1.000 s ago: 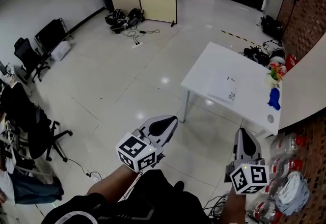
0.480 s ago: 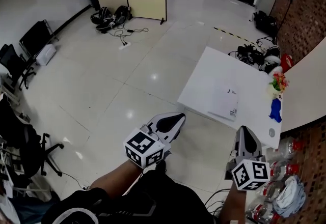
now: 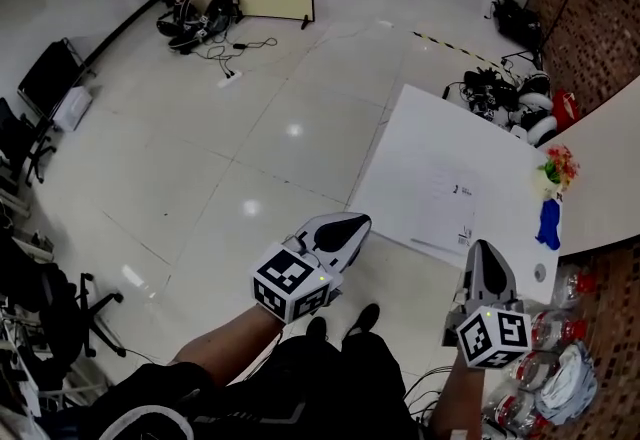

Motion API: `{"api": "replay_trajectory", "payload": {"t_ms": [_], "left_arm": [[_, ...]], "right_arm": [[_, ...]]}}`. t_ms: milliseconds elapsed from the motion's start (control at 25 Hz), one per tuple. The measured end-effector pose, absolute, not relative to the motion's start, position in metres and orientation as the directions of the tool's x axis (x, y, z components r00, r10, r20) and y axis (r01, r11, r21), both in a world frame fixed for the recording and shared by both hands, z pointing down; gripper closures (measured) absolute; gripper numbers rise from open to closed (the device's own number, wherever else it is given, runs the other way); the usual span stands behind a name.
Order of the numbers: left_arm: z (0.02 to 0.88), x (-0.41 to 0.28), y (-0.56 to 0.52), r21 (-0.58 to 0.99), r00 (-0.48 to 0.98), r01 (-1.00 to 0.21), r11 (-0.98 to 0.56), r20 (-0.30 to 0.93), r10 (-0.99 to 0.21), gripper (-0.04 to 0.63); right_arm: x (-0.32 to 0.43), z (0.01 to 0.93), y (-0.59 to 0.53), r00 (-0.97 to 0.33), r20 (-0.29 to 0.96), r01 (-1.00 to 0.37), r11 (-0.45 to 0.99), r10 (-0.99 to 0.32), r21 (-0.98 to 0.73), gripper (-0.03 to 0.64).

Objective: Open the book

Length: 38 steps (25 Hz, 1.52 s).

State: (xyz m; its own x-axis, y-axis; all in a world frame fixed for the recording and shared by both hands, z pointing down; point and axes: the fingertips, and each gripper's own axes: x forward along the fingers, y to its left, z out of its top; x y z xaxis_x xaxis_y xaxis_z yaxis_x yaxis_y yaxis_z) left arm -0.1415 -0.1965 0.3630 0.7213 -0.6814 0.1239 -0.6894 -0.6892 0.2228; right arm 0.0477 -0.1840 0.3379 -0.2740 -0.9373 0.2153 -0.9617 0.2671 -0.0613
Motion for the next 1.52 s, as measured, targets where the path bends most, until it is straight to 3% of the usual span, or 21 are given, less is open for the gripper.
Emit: {"api": "replay_trajectory", "payload": {"t_ms": [120,280,560,680,1120,1520], "left_arm": [[0.374,-0.13,-0.231,0.214,0.714,-0.697,-0.684,0.125,-0.689,0.6],[0.404,-0.112,-0.275,0.144,0.676,-0.735,-0.663,0.229,-0.7,0.6],[0.432,-0.082,-0.337,0.217,0.646,-0.763,-0.609,0.285,-0.708,0.6],[0.455,-0.078,-0.355,0.217,0.639,-0.767,-0.604,0.351,-0.684,0.6],[0.578,-0.071,-0.403,0.294,0.658,-0.717,-0.632,0.583,-0.476,0.6],[0.62,-0.069,-0.424,0.374,0.744,-0.588,-0.717,0.598,-0.298,0.6]], "right_arm": [[0.055,0.356,-0.22,-0.278,0.249,-0.96,0.275,-0.928,-0.046,0.615],[0.062,0.39,-0.269,-0.299,0.311,-0.954,0.296,-0.902,-0.058,0.615],[0.075,0.444,-0.337,-0.349,0.409,-0.935,0.343,-0.843,-0.091,0.611],[0.071,0.476,-0.357,-0.343,0.479,-0.937,0.33,-0.808,-0.113,0.552],[0.055,0.607,-0.388,-0.153,0.767,-0.986,0.15,-0.623,-0.075,0.48],[0.045,0.676,-0.404,0.086,0.886,-0.984,0.1,-0.456,0.147,0.482]]}}
